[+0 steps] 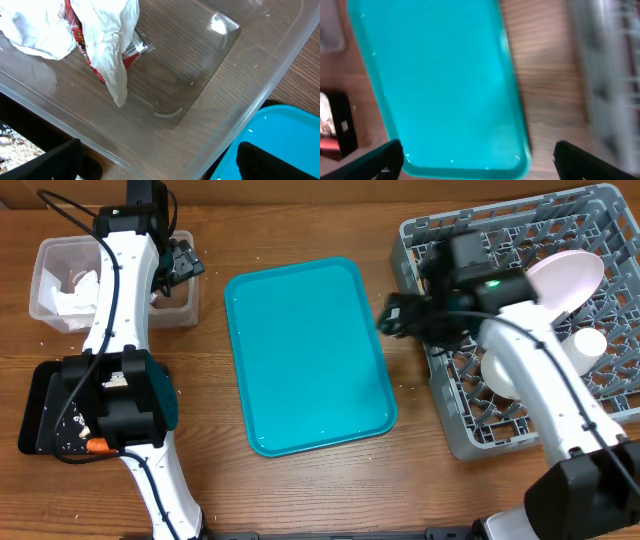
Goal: Sort waste into correct bins and load items into the dishwasher rack
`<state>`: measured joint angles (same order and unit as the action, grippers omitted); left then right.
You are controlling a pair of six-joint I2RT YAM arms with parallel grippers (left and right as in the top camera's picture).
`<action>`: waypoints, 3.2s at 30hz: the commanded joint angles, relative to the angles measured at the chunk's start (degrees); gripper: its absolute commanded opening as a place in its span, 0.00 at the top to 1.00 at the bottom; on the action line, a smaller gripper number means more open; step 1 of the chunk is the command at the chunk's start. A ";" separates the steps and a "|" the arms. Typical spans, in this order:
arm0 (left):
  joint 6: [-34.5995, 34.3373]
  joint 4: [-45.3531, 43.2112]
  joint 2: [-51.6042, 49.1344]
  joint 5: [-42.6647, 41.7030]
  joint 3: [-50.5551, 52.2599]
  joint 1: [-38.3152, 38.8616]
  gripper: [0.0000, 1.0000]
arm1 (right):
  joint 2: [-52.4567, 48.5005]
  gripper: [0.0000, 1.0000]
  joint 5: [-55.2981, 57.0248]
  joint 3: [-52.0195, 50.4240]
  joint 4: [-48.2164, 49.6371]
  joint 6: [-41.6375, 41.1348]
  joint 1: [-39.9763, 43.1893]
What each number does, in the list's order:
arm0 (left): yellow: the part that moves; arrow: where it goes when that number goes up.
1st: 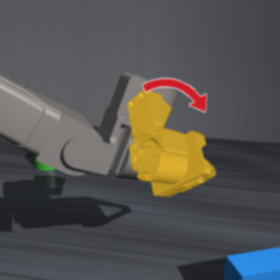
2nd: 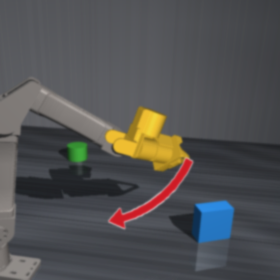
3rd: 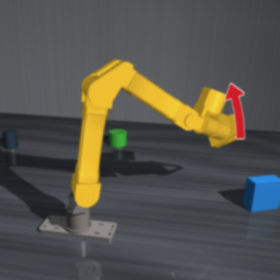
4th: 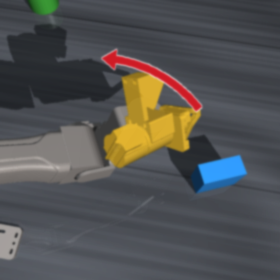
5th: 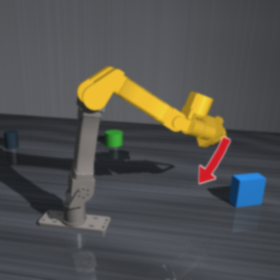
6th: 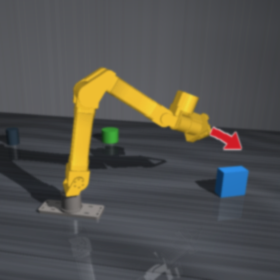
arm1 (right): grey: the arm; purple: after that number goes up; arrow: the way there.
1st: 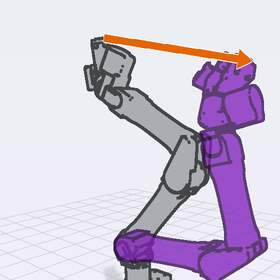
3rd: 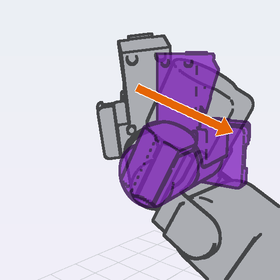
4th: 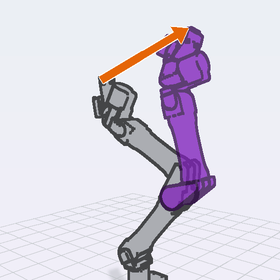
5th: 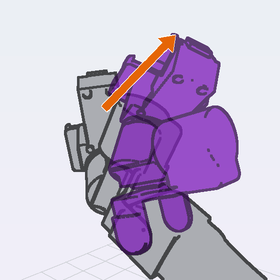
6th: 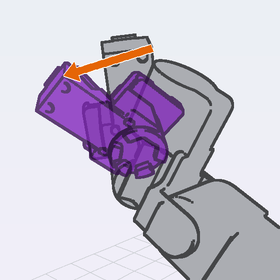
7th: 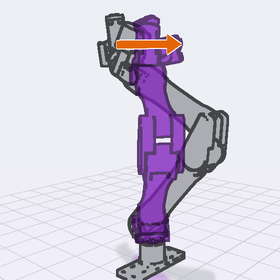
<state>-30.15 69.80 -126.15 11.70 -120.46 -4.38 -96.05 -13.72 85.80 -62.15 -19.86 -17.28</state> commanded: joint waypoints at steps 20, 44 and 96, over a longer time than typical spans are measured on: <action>-1.38 -0.02 0.35 -0.22 -1.20 -0.11 0.00 | -1.64 0.00 22.36 -0.37 -3.06 0.83 -2.89; -1.38 -0.02 0.35 -0.22 -1.20 -0.09 0.00 | -10.19 0.63 20.04 -0.37 2.82 1.09 5.51; -1.38 -0.02 0.35 -0.22 -1.20 -0.09 0.00 | -10.67 0.79 18.12 -3.82 18.82 2.29 11.41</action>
<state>-30.15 69.80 -126.15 11.70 -120.46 -4.38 -106.67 0.45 82.04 -44.42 -16.93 -8.47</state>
